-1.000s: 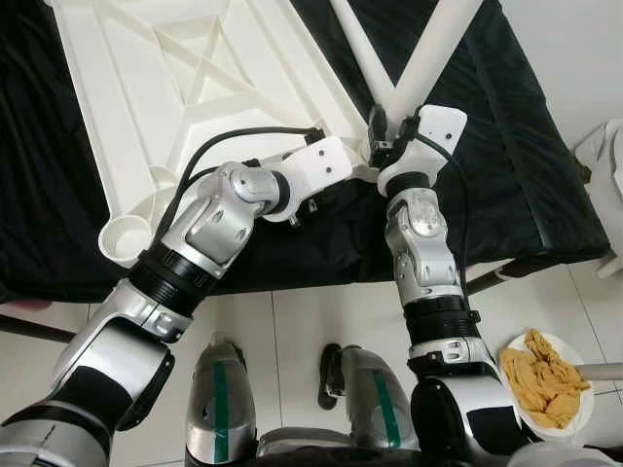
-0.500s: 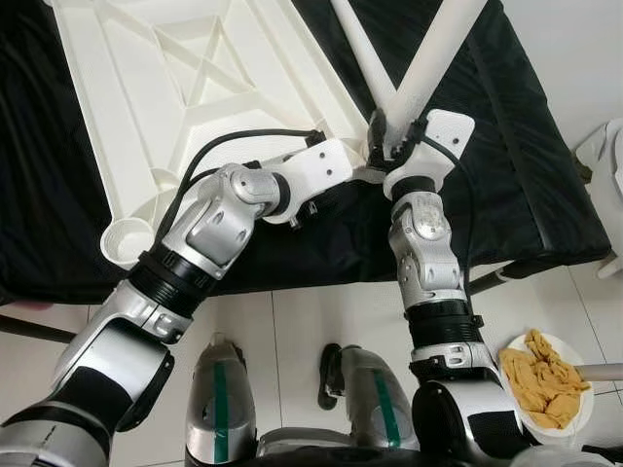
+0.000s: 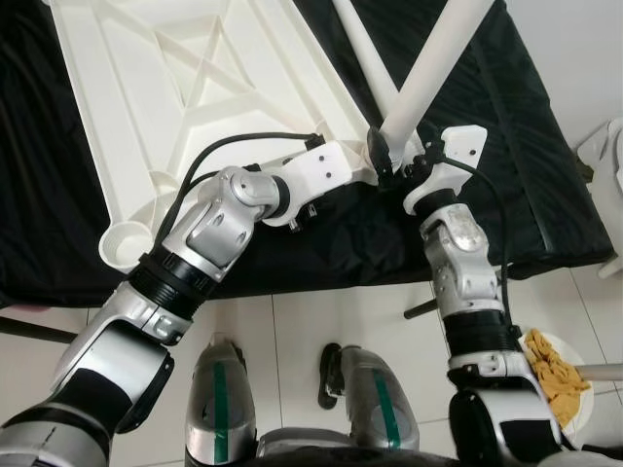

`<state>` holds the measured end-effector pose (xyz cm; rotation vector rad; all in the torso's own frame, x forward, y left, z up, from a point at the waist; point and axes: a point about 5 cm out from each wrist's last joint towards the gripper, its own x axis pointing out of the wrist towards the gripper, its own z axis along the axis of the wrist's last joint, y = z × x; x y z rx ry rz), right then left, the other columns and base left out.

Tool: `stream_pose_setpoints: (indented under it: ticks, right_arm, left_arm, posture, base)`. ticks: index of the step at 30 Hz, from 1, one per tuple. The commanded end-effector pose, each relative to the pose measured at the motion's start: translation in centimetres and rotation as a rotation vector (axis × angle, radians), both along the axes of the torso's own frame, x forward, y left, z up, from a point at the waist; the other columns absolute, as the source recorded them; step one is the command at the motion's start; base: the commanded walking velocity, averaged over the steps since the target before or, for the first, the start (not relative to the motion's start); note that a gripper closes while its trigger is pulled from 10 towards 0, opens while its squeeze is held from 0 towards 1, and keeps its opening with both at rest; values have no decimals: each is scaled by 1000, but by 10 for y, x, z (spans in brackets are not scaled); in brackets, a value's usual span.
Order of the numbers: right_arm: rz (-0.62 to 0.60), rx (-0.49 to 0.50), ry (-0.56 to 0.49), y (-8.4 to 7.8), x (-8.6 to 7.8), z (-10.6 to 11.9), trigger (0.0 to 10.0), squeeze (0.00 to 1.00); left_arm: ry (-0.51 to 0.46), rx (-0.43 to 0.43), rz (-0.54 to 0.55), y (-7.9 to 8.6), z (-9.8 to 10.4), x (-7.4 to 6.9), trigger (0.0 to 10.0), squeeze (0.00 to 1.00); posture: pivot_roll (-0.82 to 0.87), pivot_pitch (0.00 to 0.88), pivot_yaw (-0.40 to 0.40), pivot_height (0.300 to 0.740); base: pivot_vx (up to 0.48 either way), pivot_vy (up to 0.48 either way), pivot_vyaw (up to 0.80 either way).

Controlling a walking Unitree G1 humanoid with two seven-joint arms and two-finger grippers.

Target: Building children table

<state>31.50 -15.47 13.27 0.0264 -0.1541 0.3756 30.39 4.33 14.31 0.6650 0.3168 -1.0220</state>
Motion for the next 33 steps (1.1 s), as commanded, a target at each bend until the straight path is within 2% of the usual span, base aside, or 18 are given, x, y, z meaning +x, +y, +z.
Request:
stream_pose_setpoints:
  ticks: [1, 5, 16, 19, 20, 22, 23, 24, 25, 33]
  right_arm:
    - [50, -2, 0, -2, 1, 0, 10000, 0]
    - [175, -37, 22, -10, 9, 1, 10000, 0]
    - [365, -89, 64, -13, 25, 7, 10000, 0]
    - [377, -101, 65, -15, 28, 8, 10000, 0]
    - [385, -102, 66, -15, 29, 8, 3882, 0]
    - [385, -102, 66, -15, 29, 8, 3882, 0]
    - [383, -105, 70, -17, 31, 9, 3216, 0]
    - [383, -105, 70, -17, 31, 9, 3216, 0]
    - [384, -109, 75, -18, 32, 9, 0, 0]
    - [412, -120, 88, -24, 32, 5, 0, 0]
  left_arm:
    - [2, 11, 2, 0, -1, 1, 10000, 0]
    - [-2, 12, 0, -1, 0, 2, 10000, 0]
    - [-12, 11, -3, -1, 2, 5, 10000, 0]
    - [-13, 11, -4, -2, 3, 5, 10000, 0]
    - [-14, 12, -4, -2, 3, 5, 10000, 0]
    - [-14, 12, -4, -2, 3, 5, 10000, 0]
    - [-14, 12, -5, -1, 3, 5, 10000, 0]
    - [-14, 12, -5, -1, 3, 5, 10000, 0]
    - [-14, 13, -5, -1, 3, 5, 10000, 0]
    - [-13, 14, -8, -1, 3, 4, 10000, 0]
  posture:
    - [5, 40, -63, 740]
    - [5, 37, -56, 740]
    - [6, 29, -52, 740]
    - [6, 28, -50, 740]
    - [6, 29, -49, 740]
    - [6, 29, -49, 740]
    - [7, 29, -49, 740]
    - [7, 29, -49, 740]
    - [8, 30, -49, 740]
    - [7, 32, -49, 740]
  base:
    - [0, 0, 0]
    - [0, 0, 0]
    - [0, 0, 0]
    - [0, 0, 0]
    - [0, 0, 0]
    - [0, 0, 0]
    - [0, 0, 0]
    - [0, 0, 0]
    - [0, 0, 0]
    - [0, 0, 0]
